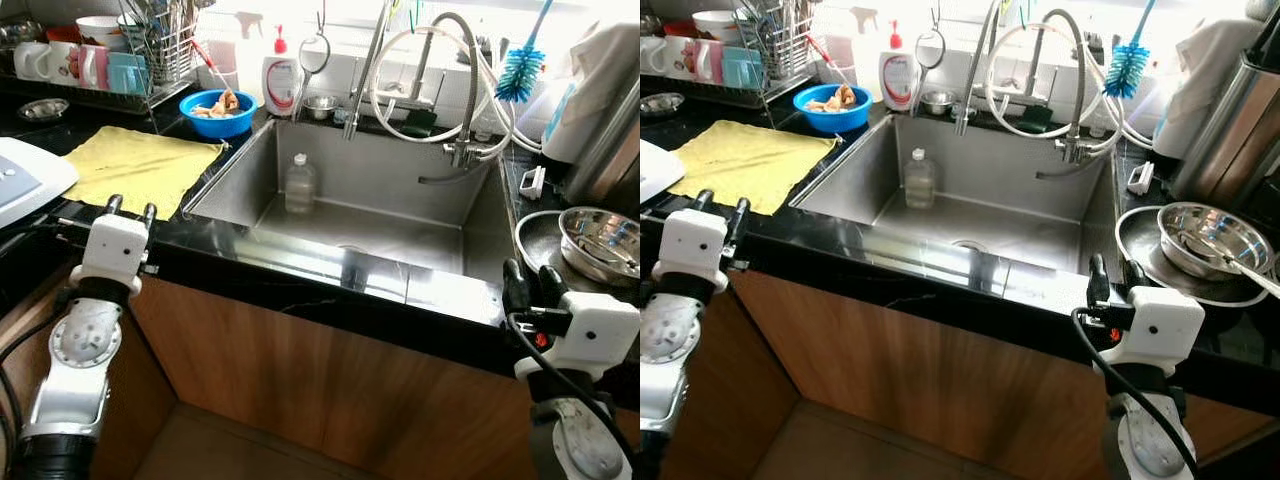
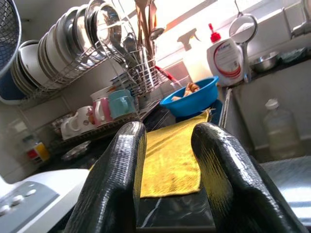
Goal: Kitchen organization
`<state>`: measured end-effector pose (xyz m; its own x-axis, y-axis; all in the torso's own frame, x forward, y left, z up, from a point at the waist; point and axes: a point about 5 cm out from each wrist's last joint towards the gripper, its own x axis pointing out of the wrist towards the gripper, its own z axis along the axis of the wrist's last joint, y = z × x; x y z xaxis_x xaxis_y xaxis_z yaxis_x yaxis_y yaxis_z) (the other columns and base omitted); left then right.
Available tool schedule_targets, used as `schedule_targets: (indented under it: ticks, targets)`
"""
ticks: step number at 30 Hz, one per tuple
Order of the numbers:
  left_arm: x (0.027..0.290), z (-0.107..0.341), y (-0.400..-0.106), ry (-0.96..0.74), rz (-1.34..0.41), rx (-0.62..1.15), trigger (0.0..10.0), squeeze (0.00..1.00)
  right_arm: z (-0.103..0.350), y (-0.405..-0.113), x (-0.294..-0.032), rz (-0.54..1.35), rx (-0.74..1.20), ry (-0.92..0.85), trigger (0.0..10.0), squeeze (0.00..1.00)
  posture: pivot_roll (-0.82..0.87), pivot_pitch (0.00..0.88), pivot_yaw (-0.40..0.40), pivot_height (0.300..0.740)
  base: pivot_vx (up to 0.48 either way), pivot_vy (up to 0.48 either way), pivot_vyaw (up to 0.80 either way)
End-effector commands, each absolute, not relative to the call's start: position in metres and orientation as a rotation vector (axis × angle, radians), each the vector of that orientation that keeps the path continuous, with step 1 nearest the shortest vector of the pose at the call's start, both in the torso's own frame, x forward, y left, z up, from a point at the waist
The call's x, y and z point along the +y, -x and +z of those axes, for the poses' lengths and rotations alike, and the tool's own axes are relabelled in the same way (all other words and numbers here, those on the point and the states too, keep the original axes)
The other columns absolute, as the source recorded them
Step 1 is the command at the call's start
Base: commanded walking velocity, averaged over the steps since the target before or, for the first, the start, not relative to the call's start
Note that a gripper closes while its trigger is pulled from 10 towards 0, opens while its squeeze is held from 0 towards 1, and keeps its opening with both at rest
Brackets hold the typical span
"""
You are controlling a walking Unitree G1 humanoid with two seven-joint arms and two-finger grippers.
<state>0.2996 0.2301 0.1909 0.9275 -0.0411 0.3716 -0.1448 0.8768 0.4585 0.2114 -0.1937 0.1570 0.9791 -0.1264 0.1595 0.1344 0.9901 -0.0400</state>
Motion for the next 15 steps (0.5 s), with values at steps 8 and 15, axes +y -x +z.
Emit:
schedule_targets:
  ticks: [8,15]
  targets:
    - [0.231,0.191,-0.302,-0.509,0.028,-0.374,10.0,0.0,0.151,-0.203,-0.198,-0.187,-0.138,0.079,10.0,0.0,0.03,0.0,-0.033,0.74,0.0,0.0,-0.14]
    - [0.23,0.193,-0.306,-0.499,0.042,-0.38,10.0,0.0,0.153,-0.213,-0.189,-0.148,-0.154,0.091,10.0,0.0,0.04,0.0,-0.044,0.74,0.0,0.0,-0.66]
